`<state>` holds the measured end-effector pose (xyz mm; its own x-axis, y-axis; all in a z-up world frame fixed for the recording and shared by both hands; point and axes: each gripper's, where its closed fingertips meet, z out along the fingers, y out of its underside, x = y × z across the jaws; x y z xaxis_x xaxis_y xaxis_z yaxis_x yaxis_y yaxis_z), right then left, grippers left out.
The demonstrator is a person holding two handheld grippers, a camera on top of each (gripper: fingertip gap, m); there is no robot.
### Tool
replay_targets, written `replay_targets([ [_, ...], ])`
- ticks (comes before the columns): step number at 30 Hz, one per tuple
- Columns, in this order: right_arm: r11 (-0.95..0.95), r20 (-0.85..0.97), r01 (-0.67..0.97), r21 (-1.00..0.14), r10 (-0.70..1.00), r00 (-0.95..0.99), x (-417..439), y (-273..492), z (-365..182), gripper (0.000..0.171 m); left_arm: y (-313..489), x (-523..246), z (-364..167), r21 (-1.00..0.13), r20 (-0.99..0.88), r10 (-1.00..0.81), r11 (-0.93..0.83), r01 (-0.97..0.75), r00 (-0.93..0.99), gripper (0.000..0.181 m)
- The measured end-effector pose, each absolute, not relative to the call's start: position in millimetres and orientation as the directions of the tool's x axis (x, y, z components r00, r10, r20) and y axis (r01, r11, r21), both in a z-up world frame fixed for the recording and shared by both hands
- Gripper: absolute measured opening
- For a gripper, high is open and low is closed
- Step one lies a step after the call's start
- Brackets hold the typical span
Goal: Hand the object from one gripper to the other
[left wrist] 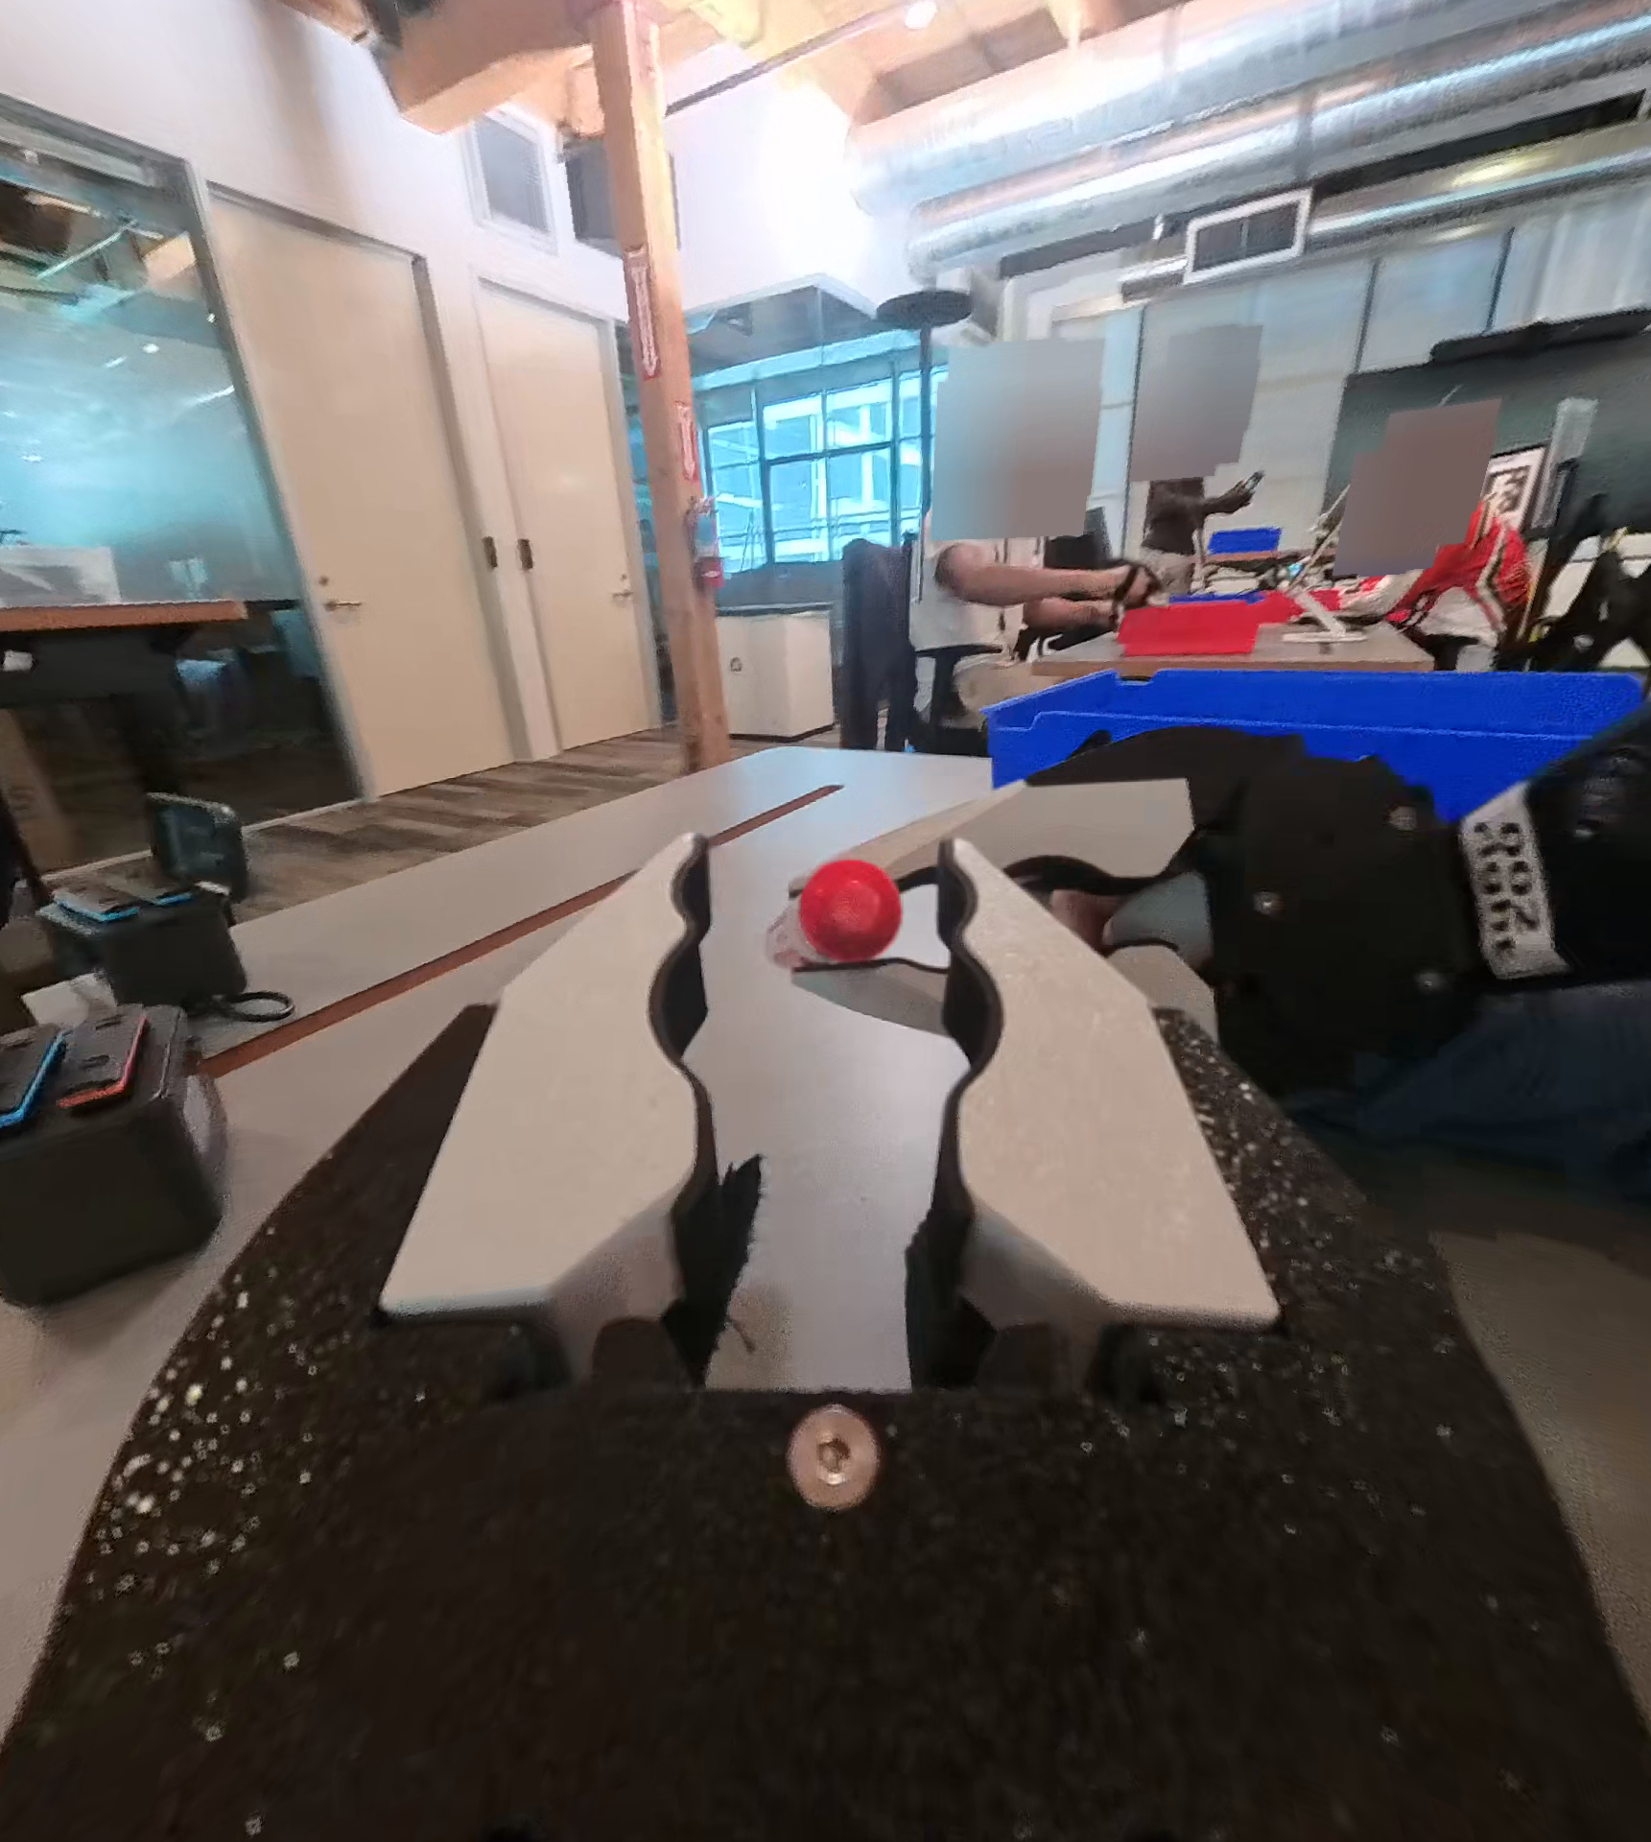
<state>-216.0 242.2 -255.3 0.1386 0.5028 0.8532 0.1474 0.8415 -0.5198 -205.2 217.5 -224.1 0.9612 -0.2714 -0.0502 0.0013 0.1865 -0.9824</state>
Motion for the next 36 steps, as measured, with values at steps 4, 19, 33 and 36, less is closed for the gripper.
replay_targets([
  [4,0.878,0.889,0.170,-0.447,0.415,0.194,-212,244,-244,0.015,220,-203,-228,-0.987,-0.046,-0.283,0.159,-0.001,0.958,0.039],
  [19,0.669,0.666,0.018,-0.743,0.738,0.108,-218,233,-248,0.047,200,-230,-199,-0.932,0.024,-0.231,0.348,0.106,0.973,0.016],
  [33,-0.626,-0.685,0.311,-0.716,0.542,-0.487,-214,185,-248,0.048,171,-256,-166,-0.707,0.265,-0.412,0.532,0.466,0.872,0.015],
  [36,-0.749,-0.783,0.331,-0.575,0.385,-0.489,-220,184,-241,0.060,171,-244,-163,-0.693,0.258,-0.487,0.509,0.511,0.835,0.015],
])
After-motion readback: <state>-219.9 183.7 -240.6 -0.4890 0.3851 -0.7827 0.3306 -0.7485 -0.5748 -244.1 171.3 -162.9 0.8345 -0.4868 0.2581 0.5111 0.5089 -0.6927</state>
